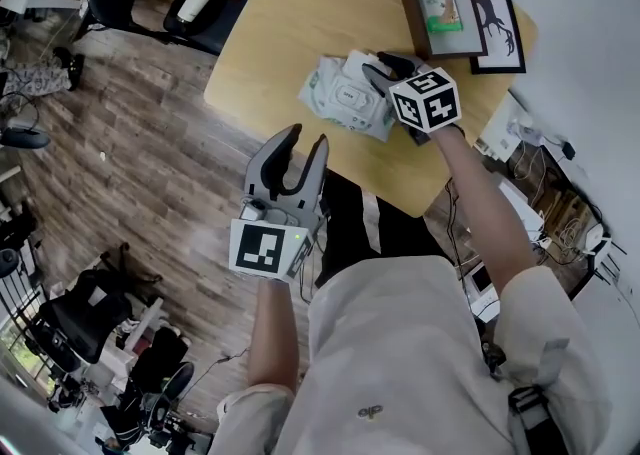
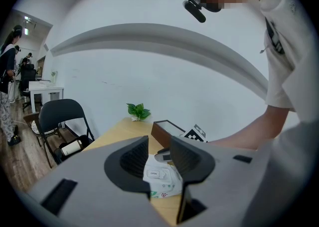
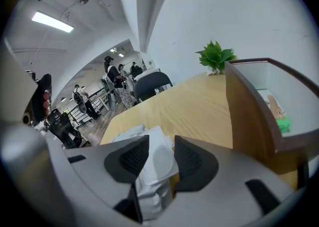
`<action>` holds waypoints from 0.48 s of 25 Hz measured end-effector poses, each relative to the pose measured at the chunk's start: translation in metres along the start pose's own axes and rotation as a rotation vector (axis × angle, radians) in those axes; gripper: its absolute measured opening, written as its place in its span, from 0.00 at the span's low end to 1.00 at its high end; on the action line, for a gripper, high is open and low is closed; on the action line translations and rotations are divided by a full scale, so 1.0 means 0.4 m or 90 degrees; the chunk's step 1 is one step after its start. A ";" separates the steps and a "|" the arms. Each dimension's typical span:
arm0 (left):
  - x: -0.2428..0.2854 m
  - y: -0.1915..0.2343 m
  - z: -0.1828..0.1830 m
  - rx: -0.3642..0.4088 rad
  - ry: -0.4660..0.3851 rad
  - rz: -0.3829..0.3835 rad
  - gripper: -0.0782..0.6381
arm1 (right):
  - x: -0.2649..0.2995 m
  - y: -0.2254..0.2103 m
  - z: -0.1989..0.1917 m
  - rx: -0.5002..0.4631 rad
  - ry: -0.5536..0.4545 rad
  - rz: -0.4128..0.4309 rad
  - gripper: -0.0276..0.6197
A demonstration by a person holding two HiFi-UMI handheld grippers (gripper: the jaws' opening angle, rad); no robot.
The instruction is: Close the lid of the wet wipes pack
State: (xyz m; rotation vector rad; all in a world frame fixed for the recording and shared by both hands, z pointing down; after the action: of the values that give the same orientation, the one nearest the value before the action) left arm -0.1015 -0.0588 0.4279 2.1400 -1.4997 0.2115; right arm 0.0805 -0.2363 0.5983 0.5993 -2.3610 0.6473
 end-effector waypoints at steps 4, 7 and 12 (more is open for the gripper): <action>-0.014 -0.003 0.013 0.006 -0.005 -0.004 0.29 | -0.019 0.009 0.015 -0.007 -0.005 -0.014 0.24; -0.025 -0.004 0.025 0.012 -0.008 -0.008 0.29 | -0.035 0.018 0.025 -0.011 -0.008 -0.026 0.21; -0.048 -0.005 0.043 0.024 -0.016 -0.014 0.29 | -0.060 0.044 0.035 -0.030 -0.008 -0.039 0.17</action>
State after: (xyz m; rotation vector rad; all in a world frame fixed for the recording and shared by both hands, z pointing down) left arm -0.1099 -0.0508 0.4047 2.1951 -1.4968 0.2081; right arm 0.0817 -0.2245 0.5678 0.6543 -2.3533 0.5598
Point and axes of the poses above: the fingertips, and each gripper's own axes: x forward along the fingers, y to its left, z out of its top, the point moved 10 cm from there along -x, backward along the fingers, and after that the axes turned 5 degrees about -x, right-handed, at the moved point
